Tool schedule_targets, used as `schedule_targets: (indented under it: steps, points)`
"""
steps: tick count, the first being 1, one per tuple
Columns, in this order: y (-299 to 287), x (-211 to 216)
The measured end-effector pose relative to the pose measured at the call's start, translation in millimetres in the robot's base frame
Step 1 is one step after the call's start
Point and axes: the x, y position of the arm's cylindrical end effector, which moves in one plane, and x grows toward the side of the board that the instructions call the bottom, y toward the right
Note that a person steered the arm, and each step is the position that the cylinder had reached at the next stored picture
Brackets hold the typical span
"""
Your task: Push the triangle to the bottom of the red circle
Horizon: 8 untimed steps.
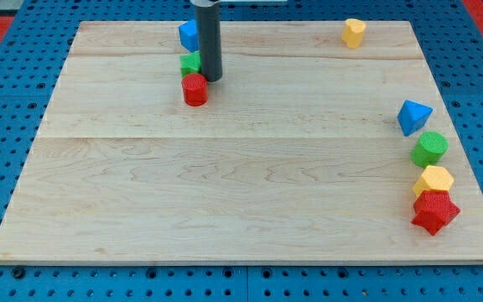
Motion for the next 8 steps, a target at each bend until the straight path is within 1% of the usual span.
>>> schedule_targets:
  steps: [1,2,3,4,5,6,7,8]
  points:
    - [0,19]
    - [83,21]
    - [193,2]
    - [300,-4]
    - [355,45]
    - [353,88]
    - [239,88]
    - [151,83]
